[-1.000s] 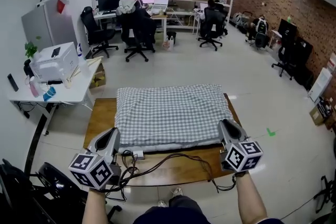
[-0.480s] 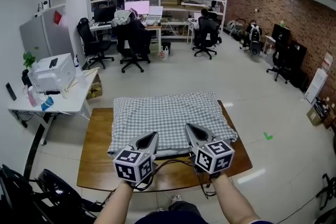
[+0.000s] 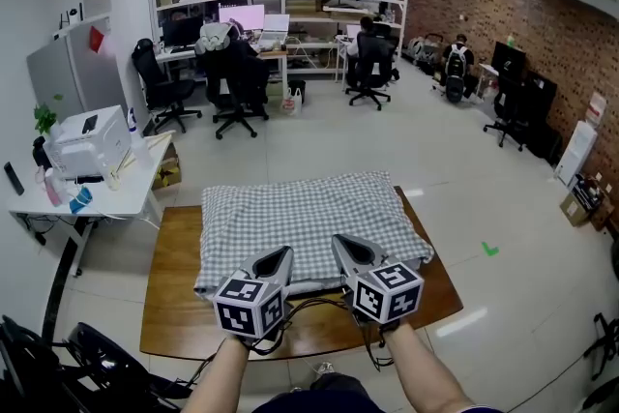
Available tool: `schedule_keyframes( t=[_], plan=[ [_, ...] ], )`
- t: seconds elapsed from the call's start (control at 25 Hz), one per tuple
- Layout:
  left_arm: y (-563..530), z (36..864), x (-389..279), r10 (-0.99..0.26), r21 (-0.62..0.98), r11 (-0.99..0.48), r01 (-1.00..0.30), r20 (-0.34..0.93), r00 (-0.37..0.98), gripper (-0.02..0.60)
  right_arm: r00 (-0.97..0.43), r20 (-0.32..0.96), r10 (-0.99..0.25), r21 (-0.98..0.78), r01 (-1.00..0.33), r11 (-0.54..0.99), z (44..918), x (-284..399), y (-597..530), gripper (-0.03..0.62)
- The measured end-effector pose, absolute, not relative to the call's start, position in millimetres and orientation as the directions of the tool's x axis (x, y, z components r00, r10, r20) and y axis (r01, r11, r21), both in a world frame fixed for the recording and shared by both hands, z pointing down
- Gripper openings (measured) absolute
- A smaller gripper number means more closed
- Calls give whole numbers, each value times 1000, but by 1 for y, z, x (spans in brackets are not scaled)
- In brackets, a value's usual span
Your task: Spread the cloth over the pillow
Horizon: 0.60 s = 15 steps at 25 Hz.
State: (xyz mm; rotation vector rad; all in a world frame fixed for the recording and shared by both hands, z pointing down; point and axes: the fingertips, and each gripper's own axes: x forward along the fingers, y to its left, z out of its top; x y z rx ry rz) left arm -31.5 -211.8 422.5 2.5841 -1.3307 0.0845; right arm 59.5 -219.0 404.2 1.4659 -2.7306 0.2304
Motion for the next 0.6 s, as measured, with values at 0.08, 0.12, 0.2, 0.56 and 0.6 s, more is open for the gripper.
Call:
schedule_keyframes(
  t=[0.08, 0.12, 0.2, 0.56, 0.6],
  plan=[
    [-213, 421, -31, -795, 182, -562, -807, 152, 588, 8, -555, 105, -825, -116, -831, 544, 407, 59, -221, 5],
    [-214, 421, -31, -794, 185, -563, -806, 150, 589, 8, -556, 107, -824, -117, -830, 545, 408, 58, -222, 5],
    [-215, 421, -30, -792, 189, -565, -803, 149, 592, 8, -559, 109, -822, -117, -828, 548, 407, 59, -223, 5],
    [-220, 425, -33, -799, 212, -549, -808, 149, 582, 8, -570, 121, -812, -106, -821, 561, 406, 60, -228, 5],
    [-221, 425, -33, -800, 213, -547, -810, 150, 580, 8, -571, 122, -812, -104, -821, 561, 406, 60, -228, 5]
  ],
)
